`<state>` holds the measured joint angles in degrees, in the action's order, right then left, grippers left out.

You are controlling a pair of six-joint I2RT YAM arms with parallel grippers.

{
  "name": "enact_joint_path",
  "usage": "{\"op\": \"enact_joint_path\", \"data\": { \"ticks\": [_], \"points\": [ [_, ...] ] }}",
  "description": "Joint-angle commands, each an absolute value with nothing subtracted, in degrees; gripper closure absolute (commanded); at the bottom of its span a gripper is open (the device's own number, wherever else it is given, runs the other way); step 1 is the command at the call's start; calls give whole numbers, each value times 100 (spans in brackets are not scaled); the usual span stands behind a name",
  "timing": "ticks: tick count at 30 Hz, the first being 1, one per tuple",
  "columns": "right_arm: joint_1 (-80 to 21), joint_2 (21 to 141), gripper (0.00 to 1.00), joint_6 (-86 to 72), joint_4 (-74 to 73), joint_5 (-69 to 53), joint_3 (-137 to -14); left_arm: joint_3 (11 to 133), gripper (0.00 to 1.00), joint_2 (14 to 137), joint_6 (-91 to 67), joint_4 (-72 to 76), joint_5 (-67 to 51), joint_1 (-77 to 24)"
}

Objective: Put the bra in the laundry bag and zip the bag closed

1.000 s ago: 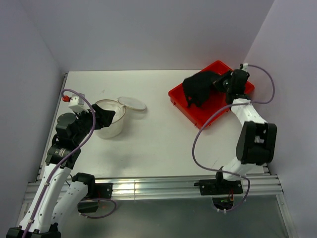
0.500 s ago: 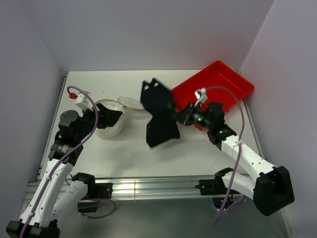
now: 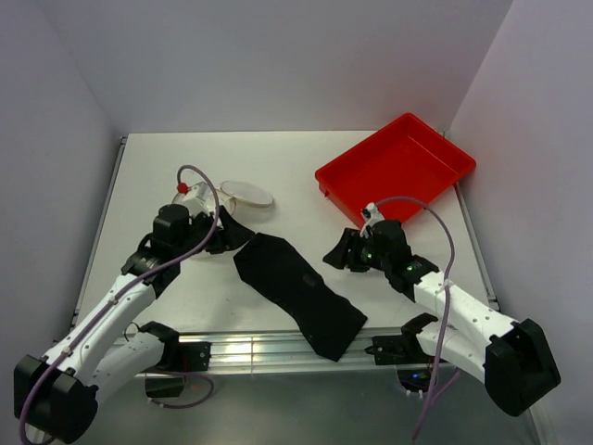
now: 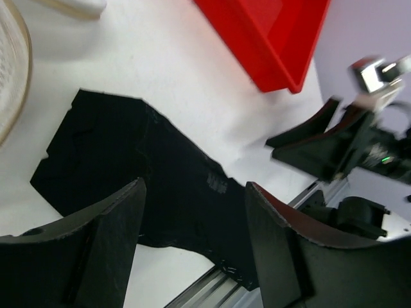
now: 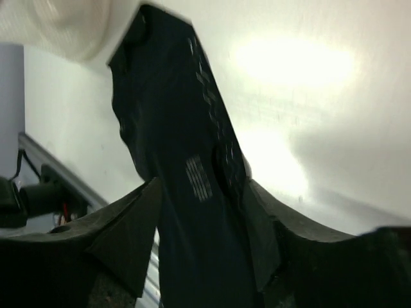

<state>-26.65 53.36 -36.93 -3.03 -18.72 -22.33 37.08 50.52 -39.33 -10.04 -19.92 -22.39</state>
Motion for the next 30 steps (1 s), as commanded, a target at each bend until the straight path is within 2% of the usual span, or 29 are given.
{"op": "enact_joint_path", "data": {
  "ticks": [1, 2, 6, 9, 14, 21, 30],
  "points": [
    [-2716, 5685, 40, -3217, -369, -1353, -3040, 3560, 32, 5193, -4174, -712, -1328, -2583],
    [-2759, 5982, 44, -3051, -334, -1423, -3154, 3420, 32, 5247, -4262, -686, -1240, -2645],
    [-3233, 6721, 45, -2682, -667, -1074, -3813, 3103, 33, 5502, -4359, -633, -687, -3049],
    [-3497, 6881, 48, -2706, -572, -747, -3771, 2997, 30, 5879, -4368, -536, -527, -3366],
    [-3568, 6637, 53, -2944, -264, -686, -3437, 2979, 28, 6731, -4465, -159, -458, -3884],
    [-3586, 6337, 54, -3085, -167, -580, -3041, 3340, 30, 7338, -4324, -132, 280, -4579],
    [-3586, 5907, 55, -3120, -27, -501, -2962, 3691, 48, 8349, -4026, -352, 1265, -5054]
  ]
}}
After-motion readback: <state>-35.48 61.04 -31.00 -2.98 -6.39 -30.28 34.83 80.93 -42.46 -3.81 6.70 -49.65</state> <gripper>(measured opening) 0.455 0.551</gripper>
